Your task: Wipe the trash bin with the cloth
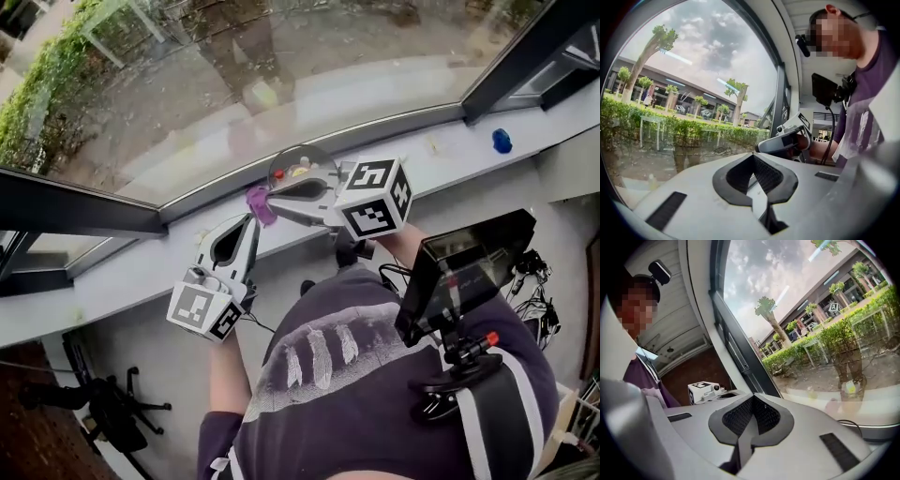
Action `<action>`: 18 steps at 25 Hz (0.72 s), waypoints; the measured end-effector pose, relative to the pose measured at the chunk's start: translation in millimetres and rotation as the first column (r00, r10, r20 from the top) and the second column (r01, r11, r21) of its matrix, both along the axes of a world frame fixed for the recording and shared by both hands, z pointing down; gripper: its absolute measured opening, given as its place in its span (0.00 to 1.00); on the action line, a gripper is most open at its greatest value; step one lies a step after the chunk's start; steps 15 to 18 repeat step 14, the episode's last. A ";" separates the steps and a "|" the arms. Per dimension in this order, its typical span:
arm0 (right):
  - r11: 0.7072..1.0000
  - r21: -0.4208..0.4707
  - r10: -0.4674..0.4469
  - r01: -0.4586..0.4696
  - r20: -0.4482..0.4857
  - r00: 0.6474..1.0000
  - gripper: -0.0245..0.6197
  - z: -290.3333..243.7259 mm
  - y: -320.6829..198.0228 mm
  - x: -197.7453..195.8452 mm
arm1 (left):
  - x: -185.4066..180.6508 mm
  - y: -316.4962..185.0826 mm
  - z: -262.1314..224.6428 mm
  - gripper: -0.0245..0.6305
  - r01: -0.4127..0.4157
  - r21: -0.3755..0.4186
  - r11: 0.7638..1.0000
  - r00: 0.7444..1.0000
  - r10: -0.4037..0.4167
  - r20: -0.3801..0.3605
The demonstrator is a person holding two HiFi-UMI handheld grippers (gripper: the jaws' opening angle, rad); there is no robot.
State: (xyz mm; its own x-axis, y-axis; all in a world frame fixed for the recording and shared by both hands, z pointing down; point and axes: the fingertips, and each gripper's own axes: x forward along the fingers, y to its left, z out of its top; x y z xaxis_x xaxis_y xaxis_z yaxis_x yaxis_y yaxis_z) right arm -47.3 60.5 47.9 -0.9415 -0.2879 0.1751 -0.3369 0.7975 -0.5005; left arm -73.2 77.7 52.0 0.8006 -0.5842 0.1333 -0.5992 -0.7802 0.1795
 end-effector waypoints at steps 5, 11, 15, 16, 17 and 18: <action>0.998 0.011 0.055 -0.054 -0.040 0.998 0.04 -6.2 21.0 -38.3 | -31.4 15.7 -10.9 0.03 -0.084 0.023 0.996 0.993 0.086 -0.078; 0.992 0.002 0.125 -0.125 -0.114 0.986 0.04 4.7 44.4 -34.9 | -27.5 23.8 -3.0 0.03 -0.176 0.012 0.984 0.969 0.176 -0.172; 0.971 -0.012 0.233 -0.238 -0.162 0.959 0.04 5.4 61.2 -3.5 | 4.1 34.4 0.2 0.03 -0.290 0.005 0.957 0.933 0.284 -0.222; 0.971 -0.012 0.233 -0.238 -0.162 0.959 0.04 5.4 61.2 -3.5 | 4.1 34.4 0.2 0.03 -0.290 0.005 0.957 0.933 0.284 -0.222; 0.971 -0.012 0.233 -0.238 -0.162 0.959 0.04 5.4 61.2 -3.5 | 4.1 34.4 0.2 0.03 -0.290 0.005 0.957 0.933 0.284 -0.222; 0.971 -0.012 0.233 -0.238 -0.162 0.959 0.04 5.4 61.2 -3.5 | 4.1 34.4 0.2 0.03 -0.290 0.005 0.957 0.933 0.284 -0.222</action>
